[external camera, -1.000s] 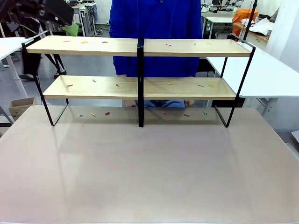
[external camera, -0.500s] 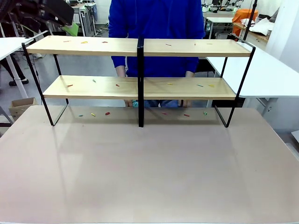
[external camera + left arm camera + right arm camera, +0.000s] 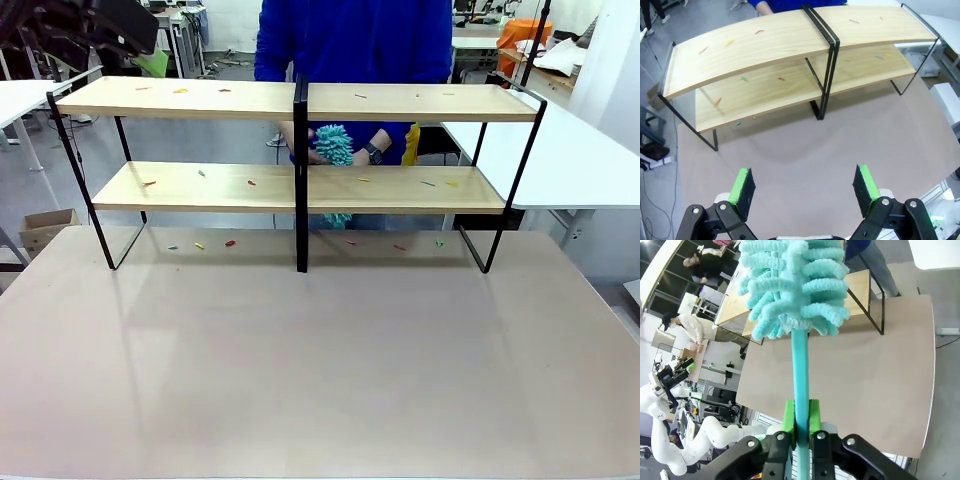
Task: Clean the shelves.
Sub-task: Clean a randomly selected level of the Shelf with the Duster.
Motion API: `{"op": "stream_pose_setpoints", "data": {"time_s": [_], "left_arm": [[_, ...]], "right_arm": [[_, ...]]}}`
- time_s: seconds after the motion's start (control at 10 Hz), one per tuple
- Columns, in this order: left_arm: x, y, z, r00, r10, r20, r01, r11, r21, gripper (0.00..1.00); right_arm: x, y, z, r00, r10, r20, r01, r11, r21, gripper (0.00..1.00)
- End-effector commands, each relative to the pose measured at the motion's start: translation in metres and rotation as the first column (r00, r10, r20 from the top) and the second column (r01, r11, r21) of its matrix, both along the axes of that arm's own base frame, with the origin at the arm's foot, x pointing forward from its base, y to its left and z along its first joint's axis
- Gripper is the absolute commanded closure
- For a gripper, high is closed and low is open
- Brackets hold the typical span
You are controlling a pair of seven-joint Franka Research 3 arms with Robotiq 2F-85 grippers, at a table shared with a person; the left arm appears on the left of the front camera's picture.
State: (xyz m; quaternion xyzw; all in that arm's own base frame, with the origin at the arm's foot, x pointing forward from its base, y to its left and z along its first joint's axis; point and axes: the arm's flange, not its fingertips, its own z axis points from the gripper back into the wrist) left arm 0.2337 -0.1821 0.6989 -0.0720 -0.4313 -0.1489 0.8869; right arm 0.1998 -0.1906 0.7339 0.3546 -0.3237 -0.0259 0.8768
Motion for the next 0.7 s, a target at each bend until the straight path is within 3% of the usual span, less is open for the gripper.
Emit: {"op": "stream_pose_setpoints", "data": {"time_s": [0.0,0.1,0.2,0.3,0.4,0.5,0.6], "left_arm": [[-0.001,0.001,0.0,1.0,0.001,-0.001,-0.001,1.0,-0.001,0.0],[-0.001,0.001,0.0,1.0,0.001,-0.001,-0.001,1.0,-0.001,0.0],[-0.001,0.001,0.0,1.0,0.001,-0.001,-0.001,1.0,-0.001,0.0],[-0.001,0.001,0.0,1.0,0.001,-0.001,-0.001,1.0,-0.001,0.0],[-0.001,0.001,0.0,1.0,0.001,-0.001,-0.001,1.0,-0.001,0.0],[-0.001,0.001,0.0,1.0,0.001,-0.001,-0.001,1.0,-0.001,0.0],[-0.001,0.001,0.0,1.0,0.001,-0.001,-0.001,1.0,-0.001,0.0]], "right_arm": [[-0.02,0.037,-0.007,0.981,0.19,-0.046,-0.196,0.959,-0.204,0.87],[-0.022,0.082,-0.028,0.93,0.322,-0.178,-0.366,0.865,-0.344,0.87],[-0.025,0.107,-0.056,0.837,0.391,-0.383,-0.54,0.707,-0.458,0.87],[-0.031,0.113,-0.078,0.73,0.482,-0.485,-0.684,0.524,-0.508,0.87],[-0.045,0.11,-0.081,0.697,0.511,-0.503,-0.717,0.477,-0.508,0.87],[-0.061,0.102,-0.071,0.733,0.545,-0.408,-0.675,0.507,-0.536,0.87],[-0.035,0.126,-0.079,0.828,0.358,-0.432,-0.523,0.77,-0.364,0.87]]}}
